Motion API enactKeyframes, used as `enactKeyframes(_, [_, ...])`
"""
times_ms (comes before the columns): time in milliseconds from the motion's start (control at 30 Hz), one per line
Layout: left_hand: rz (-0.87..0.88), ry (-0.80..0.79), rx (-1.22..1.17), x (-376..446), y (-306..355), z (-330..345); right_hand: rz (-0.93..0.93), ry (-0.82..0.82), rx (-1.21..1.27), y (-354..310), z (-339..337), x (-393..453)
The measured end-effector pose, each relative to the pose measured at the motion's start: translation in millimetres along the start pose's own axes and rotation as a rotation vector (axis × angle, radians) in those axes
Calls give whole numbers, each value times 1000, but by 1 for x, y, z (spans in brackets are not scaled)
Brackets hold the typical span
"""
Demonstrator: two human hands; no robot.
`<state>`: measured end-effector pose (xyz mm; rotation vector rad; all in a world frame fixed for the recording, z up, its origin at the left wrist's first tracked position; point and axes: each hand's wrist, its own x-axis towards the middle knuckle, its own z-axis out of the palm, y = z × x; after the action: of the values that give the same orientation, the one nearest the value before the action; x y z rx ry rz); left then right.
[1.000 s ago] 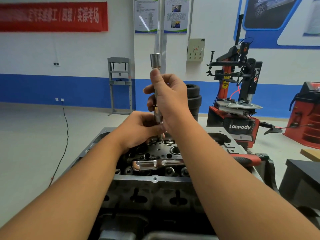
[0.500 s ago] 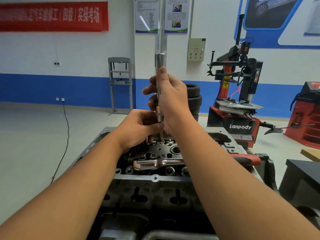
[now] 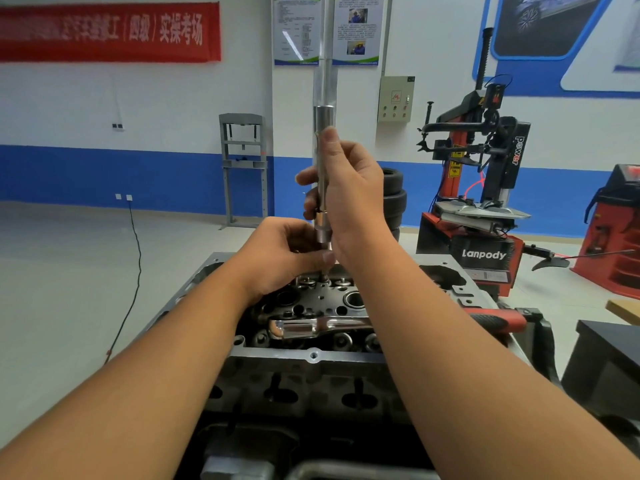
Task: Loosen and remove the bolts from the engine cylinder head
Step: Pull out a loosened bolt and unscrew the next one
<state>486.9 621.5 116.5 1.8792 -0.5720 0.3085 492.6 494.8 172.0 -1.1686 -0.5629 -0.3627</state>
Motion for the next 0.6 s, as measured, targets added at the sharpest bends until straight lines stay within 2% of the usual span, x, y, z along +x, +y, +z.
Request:
enactKeyframes(200, [-23, -55, -27, 0, -1, 0, -42, 18, -49, 1, 0, 0])
enactKeyframes(400, [-11, 10, 22, 0, 1, 1, -36, -18, -45, 0, 0, -1])
enactKeyframes(600, [5, -73, -31, 0, -3, -1, -6, 18, -5, -1, 1, -1])
